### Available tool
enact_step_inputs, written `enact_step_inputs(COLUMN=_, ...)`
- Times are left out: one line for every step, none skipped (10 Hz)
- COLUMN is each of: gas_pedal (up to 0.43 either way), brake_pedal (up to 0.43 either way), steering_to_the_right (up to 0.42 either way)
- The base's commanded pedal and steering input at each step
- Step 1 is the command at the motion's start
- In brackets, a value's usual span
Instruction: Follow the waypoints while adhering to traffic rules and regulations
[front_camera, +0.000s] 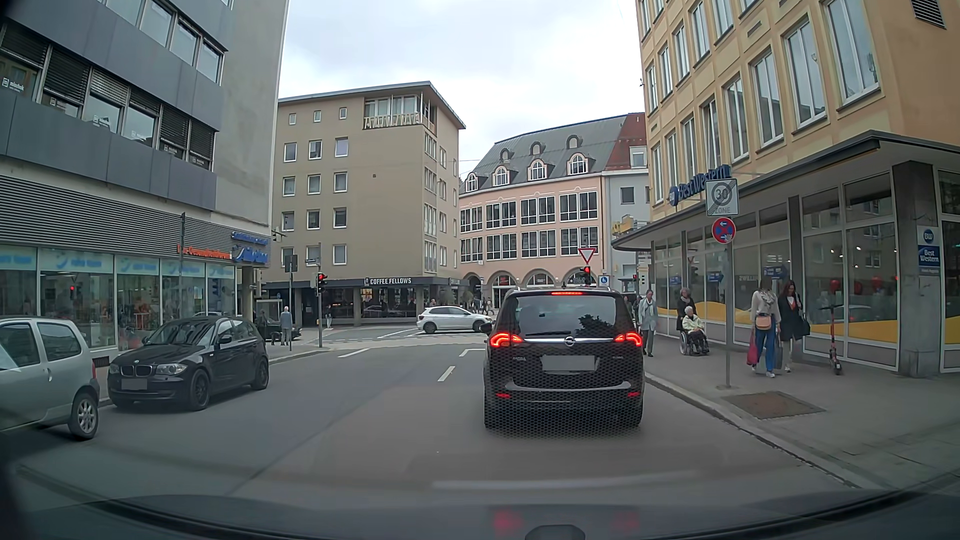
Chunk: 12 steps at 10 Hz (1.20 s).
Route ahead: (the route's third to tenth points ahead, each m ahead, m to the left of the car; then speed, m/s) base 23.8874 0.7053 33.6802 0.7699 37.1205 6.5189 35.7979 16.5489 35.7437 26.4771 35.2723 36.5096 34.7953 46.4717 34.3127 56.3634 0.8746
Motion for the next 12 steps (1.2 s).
enact_step_inputs(gas_pedal=0.0, brake_pedal=0.171, steering_to_the_right=-0.006)
enact_step_inputs(gas_pedal=0.0, brake_pedal=0.171, steering_to_the_right=-0.006)
enact_step_inputs(gas_pedal=0.0, brake_pedal=0.171, steering_to_the_right=-0.006)
enact_step_inputs(gas_pedal=0.0, brake_pedal=0.171, steering_to_the_right=-0.006)
enact_step_inputs(gas_pedal=0.0, brake_pedal=0.171, steering_to_the_right=-0.005)
enact_step_inputs(gas_pedal=0.0, brake_pedal=0.171, steering_to_the_right=-0.006)
enact_step_inputs(gas_pedal=0.0, brake_pedal=0.171, steering_to_the_right=-0.006)
enact_step_inputs(gas_pedal=0.0, brake_pedal=0.171, steering_to_the_right=-0.006)
enact_step_inputs(gas_pedal=0.0, brake_pedal=0.171, steering_to_the_right=-0.006)
enact_step_inputs(gas_pedal=0.0, brake_pedal=0.171, steering_to_the_right=-0.006)
enact_step_inputs(gas_pedal=0.0, brake_pedal=0.171, steering_to_the_right=-0.006)
enact_step_inputs(gas_pedal=0.0, brake_pedal=0.171, steering_to_the_right=-0.006)
